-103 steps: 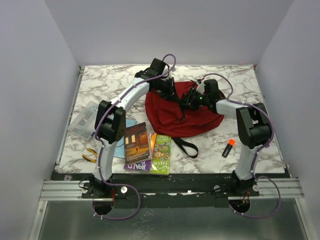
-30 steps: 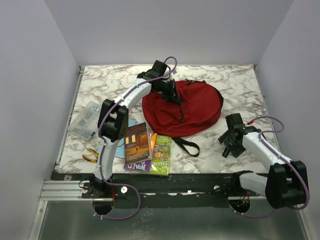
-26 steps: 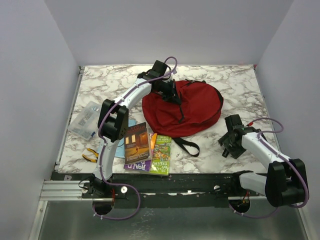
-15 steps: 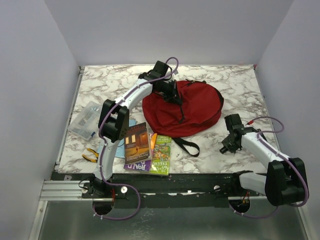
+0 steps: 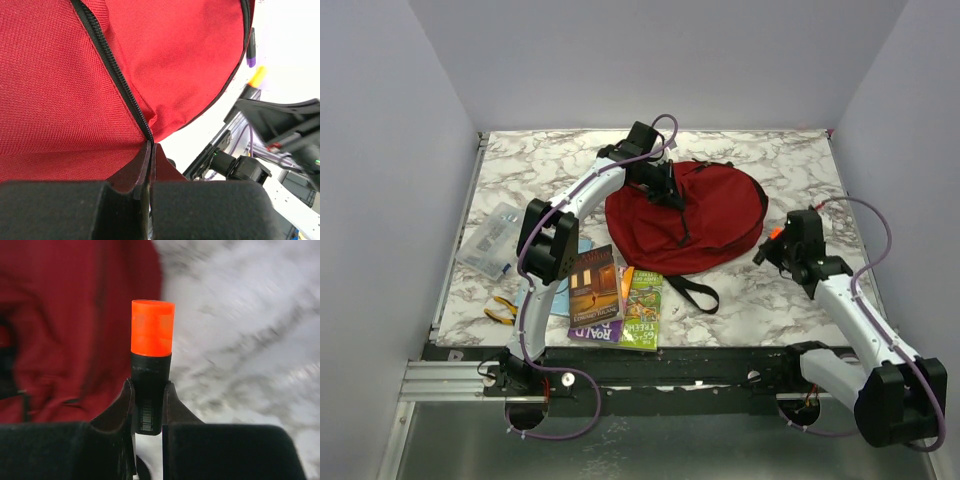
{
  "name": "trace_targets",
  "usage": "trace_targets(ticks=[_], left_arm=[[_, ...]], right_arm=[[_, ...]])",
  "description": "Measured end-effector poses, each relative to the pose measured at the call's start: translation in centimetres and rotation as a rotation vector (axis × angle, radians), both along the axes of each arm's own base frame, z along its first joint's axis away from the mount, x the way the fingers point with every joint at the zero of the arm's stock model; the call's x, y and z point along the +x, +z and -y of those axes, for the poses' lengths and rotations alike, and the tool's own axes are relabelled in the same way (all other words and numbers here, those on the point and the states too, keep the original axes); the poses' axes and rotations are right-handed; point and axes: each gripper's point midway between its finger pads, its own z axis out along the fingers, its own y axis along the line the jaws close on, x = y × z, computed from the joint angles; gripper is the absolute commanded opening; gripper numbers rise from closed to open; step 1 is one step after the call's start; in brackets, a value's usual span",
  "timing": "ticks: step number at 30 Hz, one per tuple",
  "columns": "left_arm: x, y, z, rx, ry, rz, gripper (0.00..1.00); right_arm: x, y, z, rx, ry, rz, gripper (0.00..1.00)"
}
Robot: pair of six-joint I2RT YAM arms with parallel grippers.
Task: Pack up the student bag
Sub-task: Pick up the stationery from the center of the board, then place the stationery in the student bag.
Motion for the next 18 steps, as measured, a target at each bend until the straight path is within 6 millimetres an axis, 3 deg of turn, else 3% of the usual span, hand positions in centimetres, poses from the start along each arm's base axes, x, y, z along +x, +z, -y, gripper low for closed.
trace_targets(ticks=[5,8,10,12,18], left_arm=[[0.2,-0.1,-0.1,0.009,0.002,0.010,0.00],[0.2,-0.2,-0.1,0.010,0.003,0.010,0.00],[0.2,-0.2,-0.2,0.010,0.004,0.010,0.00],[0.2,-0.2,-0.2,0.012,0.006,0.011,0.00],[0.5,-0.5,-0.4,0.029,0.014,0.021,0.00]], right_arm=[[7.3,6.6,-5.1,0.100,0.281,0.212,0.01],[12.0,7.8,-9.0,0.197,0.437,0.258,0.01],[14.3,6.7,-11.7,0.265,0.533,0.251,0.01],[15.1,4.9,-13.8,0.337,0.597,0.226,0.01],[15.0,-0.6,-20.0,0.516,0.752,0.089,0.07]])
